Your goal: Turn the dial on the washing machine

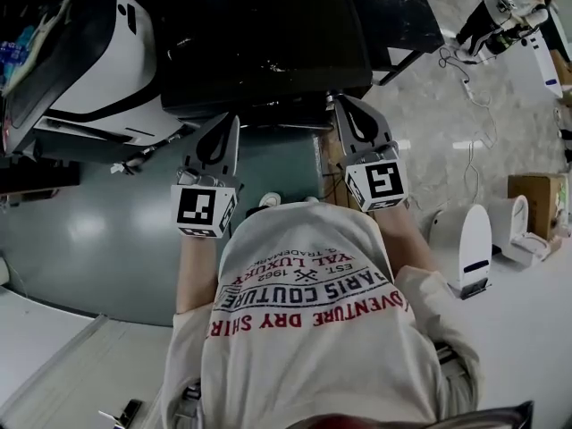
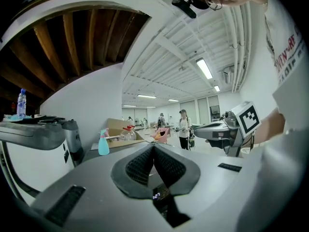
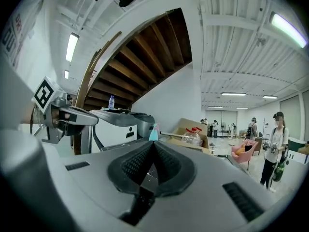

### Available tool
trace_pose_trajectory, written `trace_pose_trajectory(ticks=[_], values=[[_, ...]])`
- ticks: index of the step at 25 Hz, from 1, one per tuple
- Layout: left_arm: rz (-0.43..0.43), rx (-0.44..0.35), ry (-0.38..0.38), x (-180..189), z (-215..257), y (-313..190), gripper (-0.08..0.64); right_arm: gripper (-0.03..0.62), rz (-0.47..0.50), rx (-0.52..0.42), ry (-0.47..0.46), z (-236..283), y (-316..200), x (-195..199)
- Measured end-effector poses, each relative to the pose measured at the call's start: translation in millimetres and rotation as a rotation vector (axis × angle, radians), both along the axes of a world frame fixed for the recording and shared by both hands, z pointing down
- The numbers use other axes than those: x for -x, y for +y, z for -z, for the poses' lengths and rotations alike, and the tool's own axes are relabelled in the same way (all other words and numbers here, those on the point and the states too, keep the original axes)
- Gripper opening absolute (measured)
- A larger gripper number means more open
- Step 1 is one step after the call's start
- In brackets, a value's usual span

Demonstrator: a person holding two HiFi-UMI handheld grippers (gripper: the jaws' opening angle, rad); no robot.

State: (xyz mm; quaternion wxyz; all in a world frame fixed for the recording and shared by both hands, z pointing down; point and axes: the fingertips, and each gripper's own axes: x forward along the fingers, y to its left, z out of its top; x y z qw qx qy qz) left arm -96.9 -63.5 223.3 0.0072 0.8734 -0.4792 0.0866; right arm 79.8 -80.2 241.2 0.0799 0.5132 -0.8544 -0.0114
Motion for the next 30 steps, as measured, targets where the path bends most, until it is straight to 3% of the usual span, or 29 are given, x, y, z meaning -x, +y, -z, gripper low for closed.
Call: trace_pose_trajectory(ticks=[9,17,30], values=[[-0.007,-0.003,0.012,-1.2,3.8,-1.7,0.017,0.028,0.004,-0.016,-0.057,13.5,0.0,-1.7],[-0.009,-0.001,-0.008,-0.4,1.7,-3.1,0.017,0.028,0.038,-0.018,-0.055,13.2,0.6,2.5],[-0.016,0.02,-0.02,-6.9,-0.8,-9.0,0.017,0.028,0.01,-0.008,-0.087,15.7,-3.3,-0.4]])
